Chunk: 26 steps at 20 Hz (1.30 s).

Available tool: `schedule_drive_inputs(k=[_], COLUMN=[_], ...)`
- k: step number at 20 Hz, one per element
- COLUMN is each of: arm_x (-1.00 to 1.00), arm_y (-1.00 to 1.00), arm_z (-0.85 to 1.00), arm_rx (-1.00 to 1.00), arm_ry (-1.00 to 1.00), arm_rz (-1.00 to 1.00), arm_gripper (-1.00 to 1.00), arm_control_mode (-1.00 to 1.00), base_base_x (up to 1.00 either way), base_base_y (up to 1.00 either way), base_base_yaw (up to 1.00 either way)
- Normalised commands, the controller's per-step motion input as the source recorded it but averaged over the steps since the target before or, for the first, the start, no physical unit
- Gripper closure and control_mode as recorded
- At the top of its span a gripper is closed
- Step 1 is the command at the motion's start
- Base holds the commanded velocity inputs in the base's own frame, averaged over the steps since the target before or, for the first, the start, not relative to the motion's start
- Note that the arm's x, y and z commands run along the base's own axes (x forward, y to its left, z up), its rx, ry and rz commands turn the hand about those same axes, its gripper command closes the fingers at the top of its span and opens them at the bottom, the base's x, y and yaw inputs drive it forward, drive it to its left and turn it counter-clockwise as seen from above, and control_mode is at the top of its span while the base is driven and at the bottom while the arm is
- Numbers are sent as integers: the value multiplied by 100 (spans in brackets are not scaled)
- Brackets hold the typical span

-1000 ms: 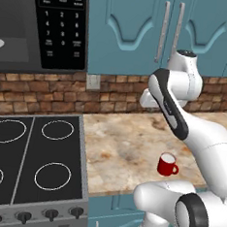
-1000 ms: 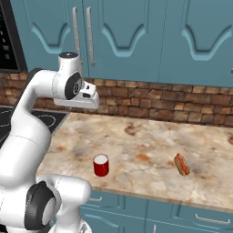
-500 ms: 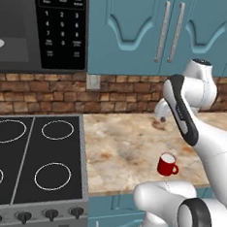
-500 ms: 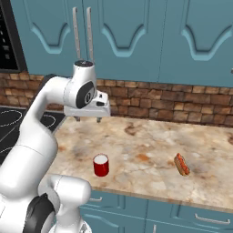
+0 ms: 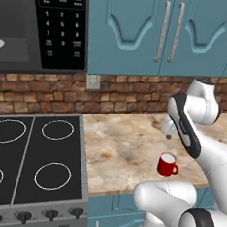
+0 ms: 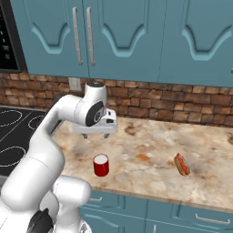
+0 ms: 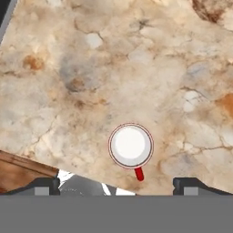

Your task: Pick the mug from the counter and place it inside the microwave. Then close the microwave.

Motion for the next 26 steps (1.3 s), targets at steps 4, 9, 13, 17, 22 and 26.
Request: schedule_drive_inputs(k=[4, 9, 13, 17, 22, 26], arm_x=[-1, 0, -2, -3, -6, -9], arm_y=[-31, -41, -25, -1, 0, 0], arm_z=[-41, -37, -33, -36, -34, -27], arm_rx=[-11, -12, -8, 0, 9, 10], arm_ry=[1, 0, 3, 3, 0, 0], arm_rz=[2, 0, 0, 1, 7, 5], arm_gripper=[-100, -100, -100, -100, -100, -100], arm_control_mode=[-100, -100, -100, -100, -100, -100], base_base_x=[0, 0, 0, 0, 0, 0], base_base_y=[0, 0, 0, 0, 0, 0], base_base_yaw=[0, 0, 0, 0, 0, 0])
